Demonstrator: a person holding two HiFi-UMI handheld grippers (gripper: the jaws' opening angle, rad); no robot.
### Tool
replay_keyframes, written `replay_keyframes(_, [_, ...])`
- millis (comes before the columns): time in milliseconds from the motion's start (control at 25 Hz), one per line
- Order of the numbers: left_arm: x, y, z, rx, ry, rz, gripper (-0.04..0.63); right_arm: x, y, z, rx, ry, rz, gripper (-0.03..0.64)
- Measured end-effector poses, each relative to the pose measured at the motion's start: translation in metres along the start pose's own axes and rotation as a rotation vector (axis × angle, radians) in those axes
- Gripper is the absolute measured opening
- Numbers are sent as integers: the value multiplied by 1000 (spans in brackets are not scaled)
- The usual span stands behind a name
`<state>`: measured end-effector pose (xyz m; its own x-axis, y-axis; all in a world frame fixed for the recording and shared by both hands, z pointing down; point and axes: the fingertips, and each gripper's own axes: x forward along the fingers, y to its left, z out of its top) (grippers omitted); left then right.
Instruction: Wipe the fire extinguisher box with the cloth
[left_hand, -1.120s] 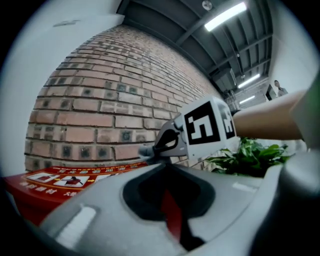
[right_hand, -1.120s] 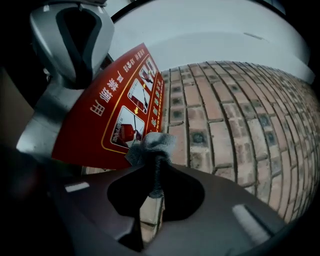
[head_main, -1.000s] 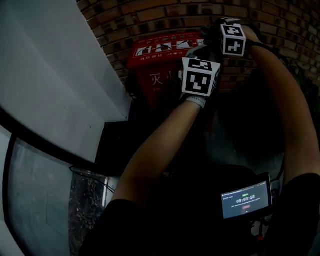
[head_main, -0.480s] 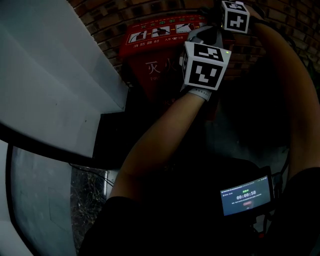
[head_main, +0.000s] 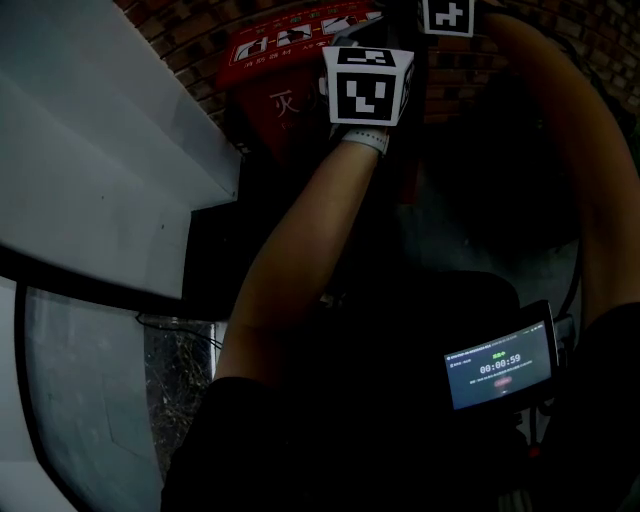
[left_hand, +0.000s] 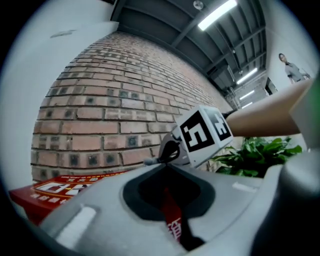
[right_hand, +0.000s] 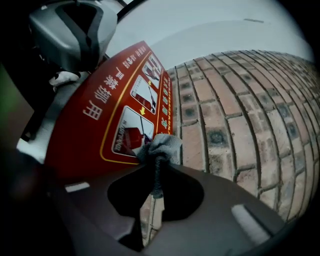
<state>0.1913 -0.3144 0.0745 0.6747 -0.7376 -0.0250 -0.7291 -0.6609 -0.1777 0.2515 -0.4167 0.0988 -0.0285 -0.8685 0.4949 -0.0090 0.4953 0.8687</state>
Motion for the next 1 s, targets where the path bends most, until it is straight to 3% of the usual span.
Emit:
replay_keyframes(440, [-50,2,7,-4,-6,23,0,-42,42,21,11,-12,105,32])
replay_keyframes(800, [-97,29,-4,37,16,76,0,-97,64,57,-76,-52,73,34])
replay_keyframes(880, [-110,38,-10,31,20,90,0,-105,69,67,-52,-90,50,34])
replay_keyframes(1000, [-130,44,-18,17,7,83,0,-124,75,92,68,-234,-21,34])
